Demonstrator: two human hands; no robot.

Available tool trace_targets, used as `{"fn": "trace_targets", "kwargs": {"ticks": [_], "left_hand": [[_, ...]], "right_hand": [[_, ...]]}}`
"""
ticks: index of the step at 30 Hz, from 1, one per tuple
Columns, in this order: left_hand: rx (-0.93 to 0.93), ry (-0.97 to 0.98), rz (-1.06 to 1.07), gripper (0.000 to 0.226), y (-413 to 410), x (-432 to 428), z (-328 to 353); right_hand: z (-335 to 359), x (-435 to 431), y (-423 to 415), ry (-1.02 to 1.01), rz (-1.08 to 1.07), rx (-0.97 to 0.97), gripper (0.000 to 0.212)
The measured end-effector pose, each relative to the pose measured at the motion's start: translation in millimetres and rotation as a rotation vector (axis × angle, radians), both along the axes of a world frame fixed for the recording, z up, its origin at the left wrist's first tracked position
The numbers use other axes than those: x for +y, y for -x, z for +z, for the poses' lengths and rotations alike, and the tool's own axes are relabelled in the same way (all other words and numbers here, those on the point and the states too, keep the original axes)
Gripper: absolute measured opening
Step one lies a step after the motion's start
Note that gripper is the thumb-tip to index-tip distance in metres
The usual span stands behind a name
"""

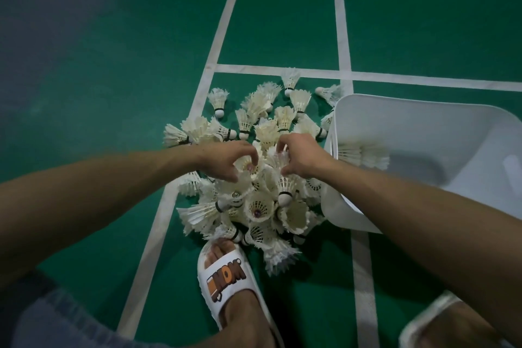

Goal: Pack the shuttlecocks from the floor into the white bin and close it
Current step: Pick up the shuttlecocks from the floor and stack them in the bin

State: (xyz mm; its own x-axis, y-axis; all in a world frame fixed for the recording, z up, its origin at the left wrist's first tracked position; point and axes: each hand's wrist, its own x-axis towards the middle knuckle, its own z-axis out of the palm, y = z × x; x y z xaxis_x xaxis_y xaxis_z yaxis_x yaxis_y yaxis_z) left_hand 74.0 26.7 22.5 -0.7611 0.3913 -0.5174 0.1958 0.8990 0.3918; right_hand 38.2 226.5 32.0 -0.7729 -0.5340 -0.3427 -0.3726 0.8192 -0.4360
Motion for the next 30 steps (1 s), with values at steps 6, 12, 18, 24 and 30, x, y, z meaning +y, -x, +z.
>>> {"fn": "trace_targets", "kwargs": {"ticks": [6,12,18,24,30], "left_hand": [[0.171,0.110,-0.014,0.014,3,2,-11],[0.189,0.104,0.038,0.011,7,-4,-9],[0.080,0.164,0.085,0.043,2,-7,-14],[0.059,0.174,0.156,0.051,3,1,-10],[0.040,0.102,0.244,0.045,0,-1,-8]], "right_hand": [[0,1,1,0.025,-0.011,0.000,0.039],[-1,0,5,0.058,-0.050,0.012,0.026],[-5,0,5,0.082,-0.071,-0.022,0.023],[-3,0,5,0.056,-0.044,-0.015,0.034],[-2,0,5,0.016,-0.014,-0.045,0.052]]}}
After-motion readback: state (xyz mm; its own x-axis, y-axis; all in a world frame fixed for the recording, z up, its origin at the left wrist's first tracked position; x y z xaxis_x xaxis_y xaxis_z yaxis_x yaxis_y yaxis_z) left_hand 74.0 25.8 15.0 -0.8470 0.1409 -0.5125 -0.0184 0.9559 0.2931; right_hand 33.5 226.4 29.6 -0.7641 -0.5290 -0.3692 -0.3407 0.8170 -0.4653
